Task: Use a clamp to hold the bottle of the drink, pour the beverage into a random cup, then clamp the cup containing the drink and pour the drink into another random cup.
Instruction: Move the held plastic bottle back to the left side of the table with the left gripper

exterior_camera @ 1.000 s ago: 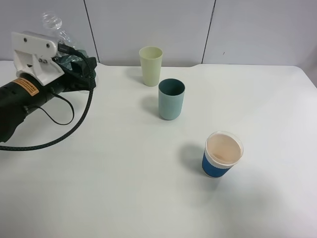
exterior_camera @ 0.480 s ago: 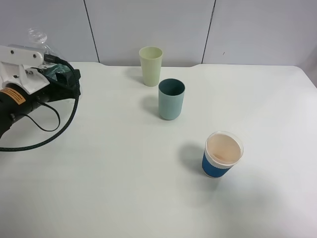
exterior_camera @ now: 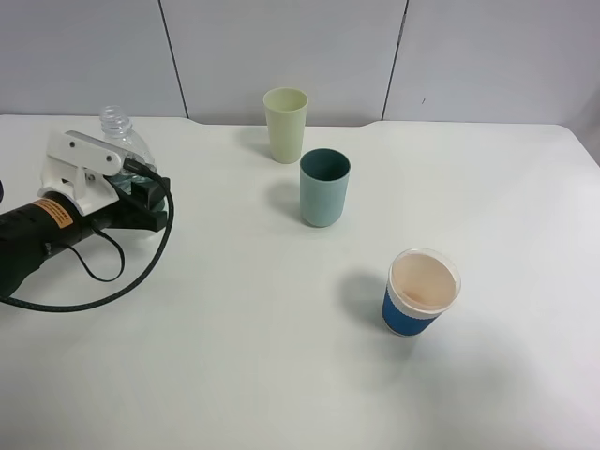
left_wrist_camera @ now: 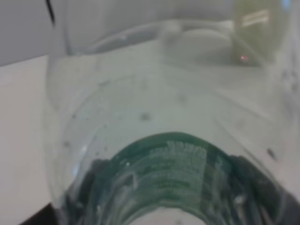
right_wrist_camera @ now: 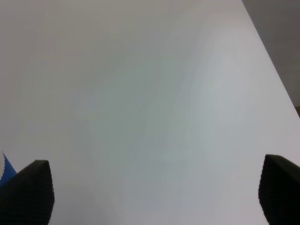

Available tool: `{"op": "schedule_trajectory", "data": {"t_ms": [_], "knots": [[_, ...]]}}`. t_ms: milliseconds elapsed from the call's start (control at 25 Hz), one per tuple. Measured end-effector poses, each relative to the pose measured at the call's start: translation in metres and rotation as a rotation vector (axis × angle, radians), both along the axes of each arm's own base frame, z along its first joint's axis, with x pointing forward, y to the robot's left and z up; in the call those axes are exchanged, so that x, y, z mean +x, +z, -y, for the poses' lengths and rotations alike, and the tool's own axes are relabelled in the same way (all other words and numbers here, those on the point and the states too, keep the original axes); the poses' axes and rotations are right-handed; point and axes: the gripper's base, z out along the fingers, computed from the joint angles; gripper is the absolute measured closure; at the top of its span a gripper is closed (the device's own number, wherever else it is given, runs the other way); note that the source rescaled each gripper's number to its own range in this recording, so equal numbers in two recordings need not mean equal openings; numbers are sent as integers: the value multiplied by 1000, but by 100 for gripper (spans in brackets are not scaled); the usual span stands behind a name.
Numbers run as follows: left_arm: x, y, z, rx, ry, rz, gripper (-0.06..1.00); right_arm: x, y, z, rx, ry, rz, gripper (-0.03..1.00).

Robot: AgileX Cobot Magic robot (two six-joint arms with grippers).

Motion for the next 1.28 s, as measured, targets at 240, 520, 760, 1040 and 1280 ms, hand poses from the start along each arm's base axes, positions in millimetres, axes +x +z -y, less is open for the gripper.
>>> {"op": "schedule_trajectory", "data": {"t_ms": [240,520,760,1040,1280], "knots": [[-3,-17,2,12,-31,-61,87,0,0,0,0,0,0,18],[0,-20,4,10,-41,-57,87,0,0,0,0,0,0,18],[14,-13,10,9,-93,-1,87,0,0,0,0,0,0,18],[20,-10,7,8,-87,19,87,0,0,0,0,0,0,18],[22,-10,-5,13,-75,20,87,0,0,0,0,0,0,18]]}}
